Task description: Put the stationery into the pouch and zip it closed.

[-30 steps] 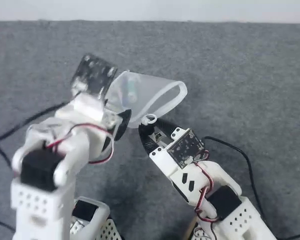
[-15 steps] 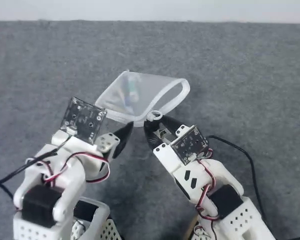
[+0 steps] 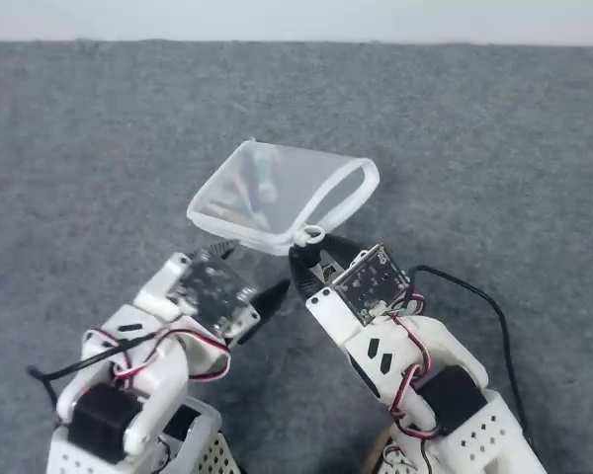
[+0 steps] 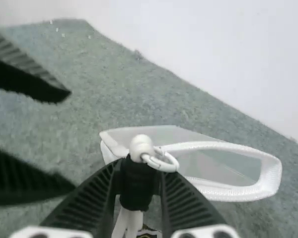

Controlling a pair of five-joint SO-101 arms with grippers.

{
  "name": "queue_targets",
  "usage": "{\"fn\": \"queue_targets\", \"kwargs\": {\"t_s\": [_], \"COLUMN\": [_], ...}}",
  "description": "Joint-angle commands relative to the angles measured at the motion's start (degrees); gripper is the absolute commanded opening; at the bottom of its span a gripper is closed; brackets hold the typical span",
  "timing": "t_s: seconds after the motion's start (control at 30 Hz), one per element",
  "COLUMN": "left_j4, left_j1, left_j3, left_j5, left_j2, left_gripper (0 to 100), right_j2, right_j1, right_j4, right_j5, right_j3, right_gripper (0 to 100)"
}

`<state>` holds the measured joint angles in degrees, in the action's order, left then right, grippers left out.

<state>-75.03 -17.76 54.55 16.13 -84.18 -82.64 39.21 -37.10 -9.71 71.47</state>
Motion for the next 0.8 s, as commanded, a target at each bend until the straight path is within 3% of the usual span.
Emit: {"fn": "queue_targets", "kwargs": {"t_s": [0.0, 0.17, 0.43, 0.77], "left_j4": [1.9, 2.0, 12.8, 17.3], "left_j1": [-1.8, -2.0, -1.7, -2.1], "left_j3": [0.8, 1.4, 8.0, 10.9], "left_j5": [1.8, 2.7, 3.8, 5.9], "left_j2": [-1.3, -1.4, -1.4, -1.2], "left_gripper": [25, 25, 25, 25], "right_j2": [-2.3, -2.4, -2.4, -2.4], "right_j1": [-0.6, -0.5, -0.7, -0.4], "right_j4": [-0.7, -0.7, -3.0, -6.5], "right_j5": [-1.0, -2.6, -3.3, -3.3], "right_j3": [-5.1, -5.1, -7.1, -9.4], "right_gripper": [0.6, 0.6, 0.6, 0.6]}}
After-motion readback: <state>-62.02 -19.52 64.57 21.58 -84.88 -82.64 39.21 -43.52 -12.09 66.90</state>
